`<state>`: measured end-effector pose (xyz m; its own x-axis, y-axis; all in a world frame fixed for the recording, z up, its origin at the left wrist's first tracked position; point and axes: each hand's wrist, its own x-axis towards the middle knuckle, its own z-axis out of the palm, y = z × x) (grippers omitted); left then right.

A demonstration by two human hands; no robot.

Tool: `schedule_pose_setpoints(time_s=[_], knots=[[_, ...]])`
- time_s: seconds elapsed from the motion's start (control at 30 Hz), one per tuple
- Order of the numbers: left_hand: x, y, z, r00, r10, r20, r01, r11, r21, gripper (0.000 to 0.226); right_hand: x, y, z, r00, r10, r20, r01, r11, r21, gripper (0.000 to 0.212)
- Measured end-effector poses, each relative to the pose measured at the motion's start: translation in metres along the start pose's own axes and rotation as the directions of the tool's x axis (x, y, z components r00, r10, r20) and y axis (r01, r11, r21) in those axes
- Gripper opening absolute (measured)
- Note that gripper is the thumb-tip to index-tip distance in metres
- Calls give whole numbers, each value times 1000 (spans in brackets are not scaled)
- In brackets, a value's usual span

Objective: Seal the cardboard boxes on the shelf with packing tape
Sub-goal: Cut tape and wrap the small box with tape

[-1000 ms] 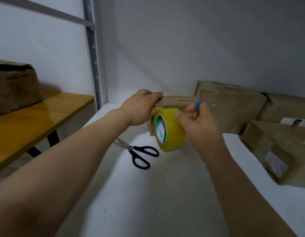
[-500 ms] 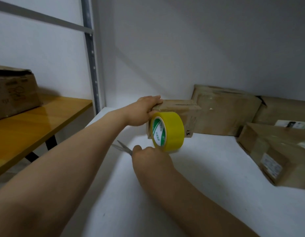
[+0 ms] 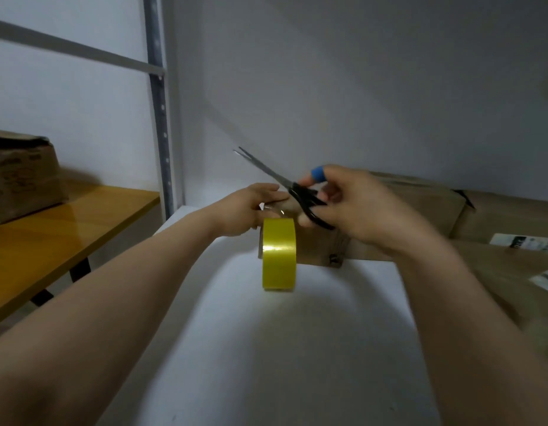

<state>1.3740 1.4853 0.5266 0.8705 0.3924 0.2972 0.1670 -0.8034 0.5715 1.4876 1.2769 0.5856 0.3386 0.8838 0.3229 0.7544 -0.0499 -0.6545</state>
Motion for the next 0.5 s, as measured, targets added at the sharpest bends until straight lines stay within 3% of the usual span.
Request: schedule_pose_setpoints(time_s=[0.07, 0.13, 0.23, 0.3, 0.37, 0.4, 0.5], knots=[[2, 4, -1, 999, -36, 1, 36, 998, -50, 35, 34, 17, 18, 996, -12, -86, 8, 999, -46, 44], [2, 9, -2, 997, -81, 20, 82, 992, -99, 27, 55, 31, 33, 998, -12, -61, 7, 996, -87, 45], [-2, 5, -3, 981, -192, 14, 191, 963, -192, 62, 66, 45, 47, 997, -35, -71, 30, 997, -73, 42], [-9, 4, -2, 942, -329, -68, 267, 855, -445, 63, 70, 50, 50, 995, -27, -100, 23, 999, -46, 40], [-18, 12, 2, 847, -525, -86, 319, 630, -708, 39, 74, 54, 50, 993, -29, -111, 26, 999, -26, 40], [-22, 18, 6, 808, -588, -34, 360, 540, -761, 37, 75, 55, 51, 993, -35, -113, 33, 999, -24, 40], [-26, 30, 23, 781, -613, 120, 499, 497, -710, 44, 74, 56, 52, 991, -58, -120, 58, 998, -9, 40]])
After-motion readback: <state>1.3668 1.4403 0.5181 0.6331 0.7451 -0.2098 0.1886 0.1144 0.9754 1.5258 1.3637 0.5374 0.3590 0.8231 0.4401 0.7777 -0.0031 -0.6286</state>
